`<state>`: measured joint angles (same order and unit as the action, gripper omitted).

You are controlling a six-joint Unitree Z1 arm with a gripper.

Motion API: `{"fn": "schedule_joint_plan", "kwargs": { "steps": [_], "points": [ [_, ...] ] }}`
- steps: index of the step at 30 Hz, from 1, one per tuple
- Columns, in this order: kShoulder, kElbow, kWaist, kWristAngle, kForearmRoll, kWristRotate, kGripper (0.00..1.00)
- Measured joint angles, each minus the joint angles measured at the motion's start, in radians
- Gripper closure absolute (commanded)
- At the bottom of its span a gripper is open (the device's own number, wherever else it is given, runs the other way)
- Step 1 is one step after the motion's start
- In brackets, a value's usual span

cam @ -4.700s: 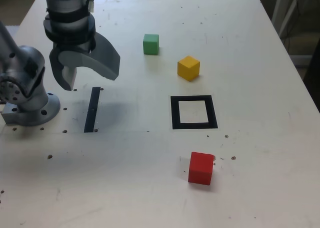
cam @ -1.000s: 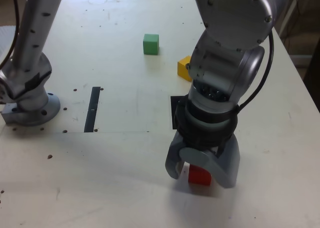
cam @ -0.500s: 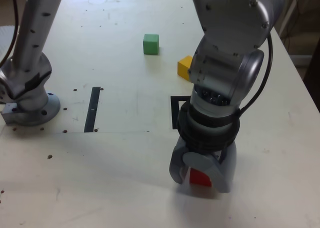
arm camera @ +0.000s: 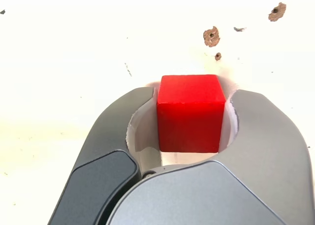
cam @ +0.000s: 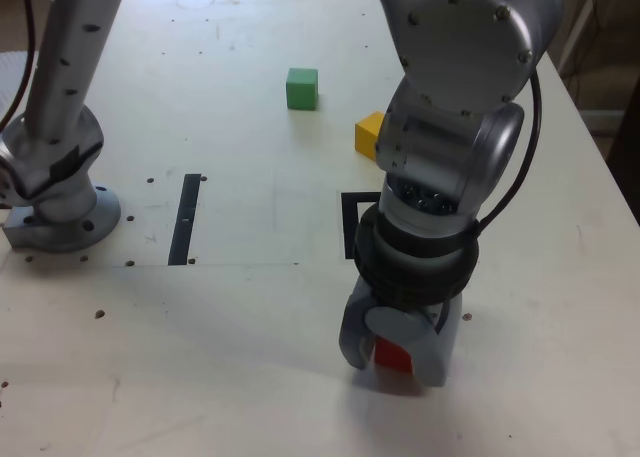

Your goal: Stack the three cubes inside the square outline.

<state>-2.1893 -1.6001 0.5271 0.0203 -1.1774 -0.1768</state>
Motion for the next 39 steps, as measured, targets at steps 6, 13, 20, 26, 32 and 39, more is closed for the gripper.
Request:
{"fn": "schedule_joint_plan", "kwargs": {
  "steps": [6,13,20,26,32,39],
  "points": [
    [0.004,-0.004,0.0,0.016,-0.005,0.0,0.64],
    [0.061,-0.045,-0.045,0.06,-0.075,0.008,0.64],
    [0.097,-0.057,-0.168,0.058,-0.141,0.042,0.64],
    [0.141,-0.011,-0.292,0.064,-0.145,0.084,0.64],
    [0.14,0.029,-0.378,0.071,-0.13,0.122,0.64],
    [0.093,0.091,-0.394,0.059,-0.037,0.124,0.64]
  ]
}}
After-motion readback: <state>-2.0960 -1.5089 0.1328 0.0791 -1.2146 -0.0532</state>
